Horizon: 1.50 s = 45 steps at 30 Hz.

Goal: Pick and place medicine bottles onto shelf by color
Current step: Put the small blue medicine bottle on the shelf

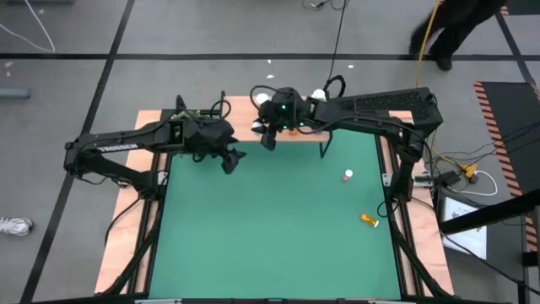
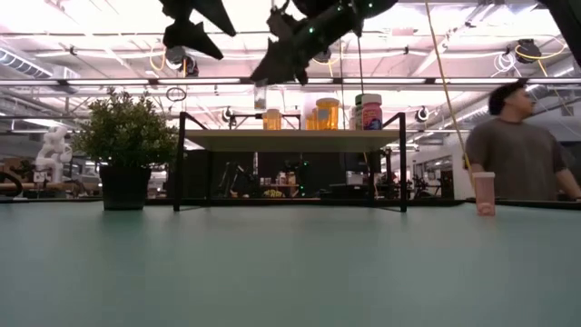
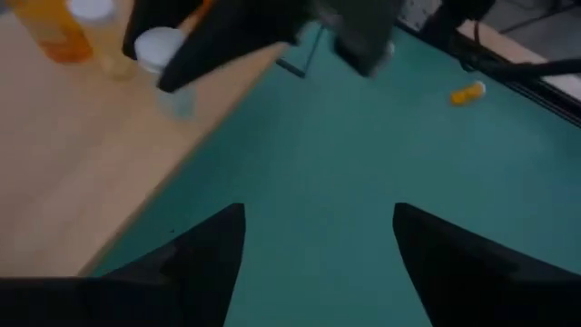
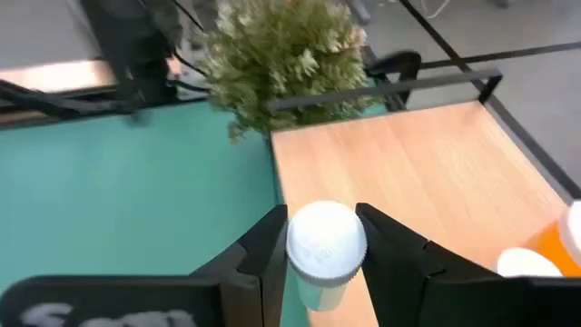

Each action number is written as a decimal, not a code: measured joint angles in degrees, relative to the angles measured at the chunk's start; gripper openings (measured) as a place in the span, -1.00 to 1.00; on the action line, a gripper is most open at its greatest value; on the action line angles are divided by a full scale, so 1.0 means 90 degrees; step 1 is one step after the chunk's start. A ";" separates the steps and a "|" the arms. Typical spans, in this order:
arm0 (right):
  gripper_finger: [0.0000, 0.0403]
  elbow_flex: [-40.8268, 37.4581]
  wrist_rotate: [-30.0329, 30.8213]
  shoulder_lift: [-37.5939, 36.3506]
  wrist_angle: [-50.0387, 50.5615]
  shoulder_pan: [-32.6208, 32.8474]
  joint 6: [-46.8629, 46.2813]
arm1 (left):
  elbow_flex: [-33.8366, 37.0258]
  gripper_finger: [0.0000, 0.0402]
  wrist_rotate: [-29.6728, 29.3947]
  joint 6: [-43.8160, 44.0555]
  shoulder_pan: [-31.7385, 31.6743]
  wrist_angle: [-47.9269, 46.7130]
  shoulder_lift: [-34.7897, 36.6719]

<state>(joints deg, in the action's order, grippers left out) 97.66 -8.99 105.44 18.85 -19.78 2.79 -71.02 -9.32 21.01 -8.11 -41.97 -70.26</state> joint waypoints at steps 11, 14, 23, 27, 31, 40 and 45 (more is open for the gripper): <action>-0.44 -0.0488 0.0450 0.0122 -0.0229 -0.0214 0.0037 | 0.0000 0.36 0.0316 0.0520 0.0407 -0.0160 -0.0002; -0.44 -0.0685 0.0498 0.0133 -0.0487 -0.0332 0.0051 | 0.0000 0.36 0.0314 0.0529 0.0417 -0.0164 -0.0002; -0.39 -0.0818 0.0456 0.0130 -0.0751 -0.0428 0.0003 | 0.0000 0.36 0.0247 0.0561 0.0416 -0.0164 -0.0005; -0.34 -0.0823 0.0313 0.0130 -0.0774 -0.0419 -0.0020 | 0.0000 0.36 0.0242 0.0559 0.0414 -0.0164 -0.0007; -0.30 -0.0823 0.0305 0.0130 -0.0774 -0.0418 -0.0020 | 0.0000 0.36 0.0234 0.0524 0.0410 -0.0165 -0.0007; 0.00 -0.0828 0.0316 -0.0010 -0.0725 -0.0431 -0.0013 | 0.0000 0.36 0.0230 0.0384 0.0412 -0.0168 -0.0007; 0.13 -0.0828 0.0322 -0.0346 -0.0696 -0.0400 -0.0015 | 0.0000 0.36 0.0328 0.0306 0.0410 -0.0176 -0.0007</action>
<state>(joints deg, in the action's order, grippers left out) 90.21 -6.09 102.33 12.58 -23.38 2.66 -71.02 -6.37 23.77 -4.43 -43.55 -70.32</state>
